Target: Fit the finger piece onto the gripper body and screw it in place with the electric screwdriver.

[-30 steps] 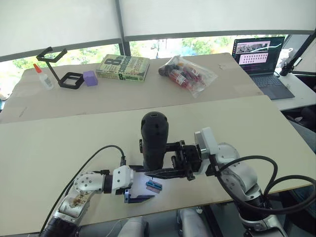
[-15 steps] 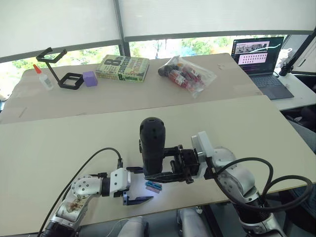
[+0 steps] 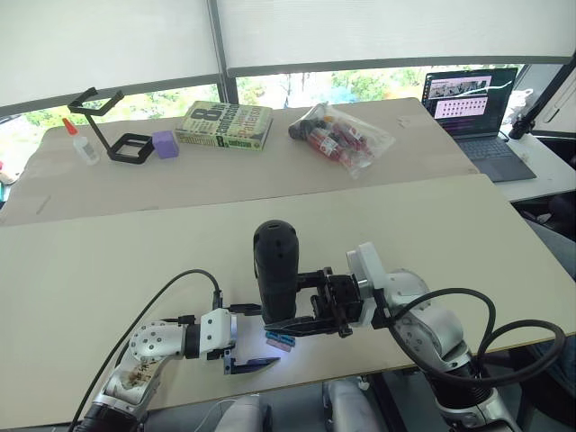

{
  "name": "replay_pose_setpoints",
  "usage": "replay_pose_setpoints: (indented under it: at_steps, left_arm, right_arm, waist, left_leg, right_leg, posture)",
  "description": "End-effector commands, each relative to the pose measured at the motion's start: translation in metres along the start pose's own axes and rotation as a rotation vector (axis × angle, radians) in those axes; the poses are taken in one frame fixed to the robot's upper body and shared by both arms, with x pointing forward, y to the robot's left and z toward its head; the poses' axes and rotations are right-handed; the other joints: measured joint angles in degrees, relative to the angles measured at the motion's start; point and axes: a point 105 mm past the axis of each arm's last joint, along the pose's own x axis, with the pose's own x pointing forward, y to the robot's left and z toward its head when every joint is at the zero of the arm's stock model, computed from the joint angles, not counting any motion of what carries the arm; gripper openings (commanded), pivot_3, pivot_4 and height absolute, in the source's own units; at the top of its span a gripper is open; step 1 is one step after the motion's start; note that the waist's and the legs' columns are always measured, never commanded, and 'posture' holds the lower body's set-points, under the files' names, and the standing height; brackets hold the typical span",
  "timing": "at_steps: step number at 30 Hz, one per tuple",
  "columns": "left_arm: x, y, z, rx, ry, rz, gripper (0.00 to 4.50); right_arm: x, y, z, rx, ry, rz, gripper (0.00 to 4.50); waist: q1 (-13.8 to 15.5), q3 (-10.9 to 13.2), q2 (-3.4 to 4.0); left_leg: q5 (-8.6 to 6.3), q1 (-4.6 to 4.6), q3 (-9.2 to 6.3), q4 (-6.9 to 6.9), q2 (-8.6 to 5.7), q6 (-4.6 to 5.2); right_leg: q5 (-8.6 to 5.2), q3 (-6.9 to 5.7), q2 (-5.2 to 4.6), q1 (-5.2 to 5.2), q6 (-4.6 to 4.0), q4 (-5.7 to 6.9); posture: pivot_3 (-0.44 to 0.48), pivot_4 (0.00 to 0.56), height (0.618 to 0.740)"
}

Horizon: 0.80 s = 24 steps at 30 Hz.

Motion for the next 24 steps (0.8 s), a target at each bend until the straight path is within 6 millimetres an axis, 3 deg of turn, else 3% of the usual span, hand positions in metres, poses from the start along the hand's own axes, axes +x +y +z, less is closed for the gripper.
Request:
replay_pose_setpoints:
  at_steps: [1, 8, 24]
  left_arm:
    - [0.0021, -0.0126, -0.0193, -0.063, 0.053, -0.028, 4.44]
    - [0.0037, -0.0131, -0.0217, -0.068, 0.053, -0.026, 4.44]
    - [0.0062, -0.0167, -0.0235, -0.083, 0.051, -0.033, 4.44]
  right_arm:
    - [0.0046, 0.0008, 0.0200, -0.068, -0.059, 0.029, 1.93]
    - [0.0064, -0.0060, 0.0251, -0.094, -0.077, 0.003, 1.93]
    - [0.0035, -0.0050, 0.0151, -0.073, -0.031, 0.003, 1.93]
  waist:
    - [0.00, -0.01, 0.02]
    - [0.08, -0.15, 0.17]
    - [0.08, -0.24, 0.30]
  left_leg:
    - [0.00, 0.00, 0.00, 0.00, 0.00, 0.00]
    - [0.00, 0.04, 0.00, 0.00, 0.00, 0.01]
    - [-0.03, 0.05, 0.00, 0.00, -0.01, 0.06]
  right_leg:
    - [0.00, 0.00, 0.00, 0.00, 0.00, 0.00]
    - [0.00, 0.00, 0.00, 0.04, 0.00, 0.01]
    - [0.00, 0.01, -0.01, 0.07, 0.00, 0.00]
  posture:
    - [0.000, 0.150, 0.740]
    - [0.000, 0.150, 0.740]
    - [0.000, 0.150, 0.740]
